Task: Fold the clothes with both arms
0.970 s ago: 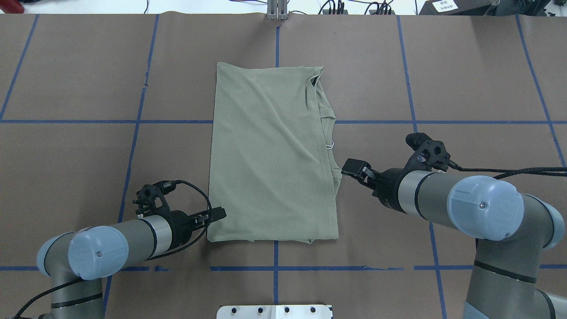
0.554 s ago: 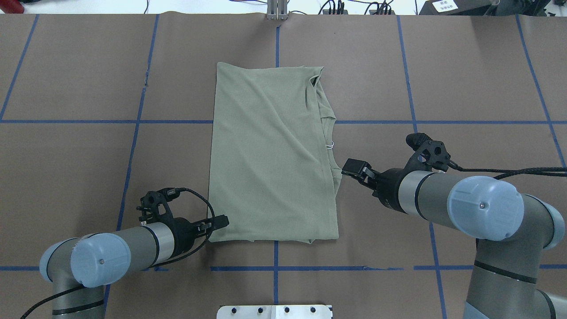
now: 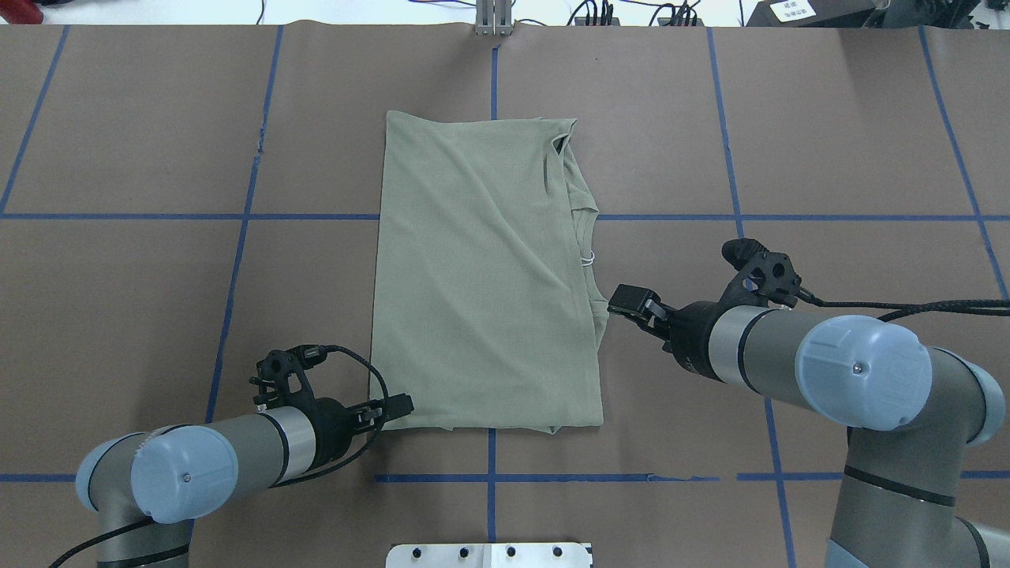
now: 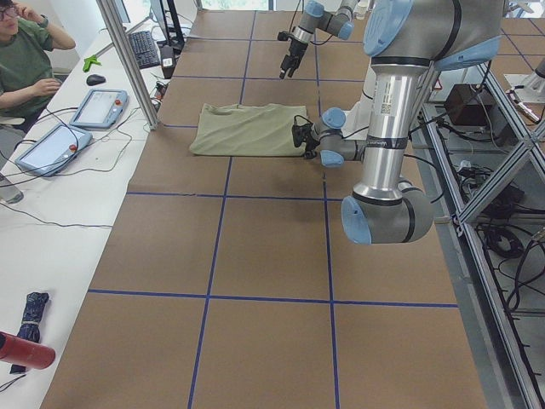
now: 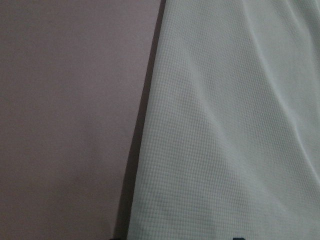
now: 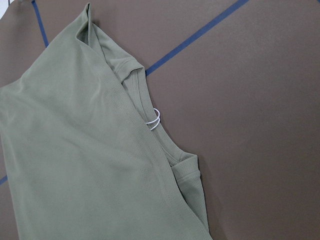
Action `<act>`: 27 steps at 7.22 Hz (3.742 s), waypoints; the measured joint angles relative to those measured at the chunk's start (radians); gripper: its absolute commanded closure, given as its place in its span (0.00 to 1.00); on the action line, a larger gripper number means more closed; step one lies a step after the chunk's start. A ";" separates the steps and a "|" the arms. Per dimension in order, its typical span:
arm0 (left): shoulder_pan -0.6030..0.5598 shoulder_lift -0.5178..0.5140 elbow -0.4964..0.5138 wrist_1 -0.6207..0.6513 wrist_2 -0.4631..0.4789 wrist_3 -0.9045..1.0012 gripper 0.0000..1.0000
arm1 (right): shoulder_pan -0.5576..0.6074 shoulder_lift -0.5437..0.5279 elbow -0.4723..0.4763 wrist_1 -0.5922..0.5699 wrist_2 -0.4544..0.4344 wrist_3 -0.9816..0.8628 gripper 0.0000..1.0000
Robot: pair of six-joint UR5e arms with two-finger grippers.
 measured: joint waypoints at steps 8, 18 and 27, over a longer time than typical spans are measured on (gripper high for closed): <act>0.008 -0.004 -0.015 0.001 0.004 -0.004 1.00 | -0.092 0.144 -0.007 -0.249 -0.068 0.258 0.26; 0.008 -0.002 -0.050 0.002 0.003 -0.003 1.00 | -0.203 0.328 -0.260 -0.386 -0.132 0.338 0.22; 0.008 0.003 -0.051 0.002 0.004 -0.003 1.00 | -0.213 0.329 -0.265 -0.396 -0.131 0.328 0.64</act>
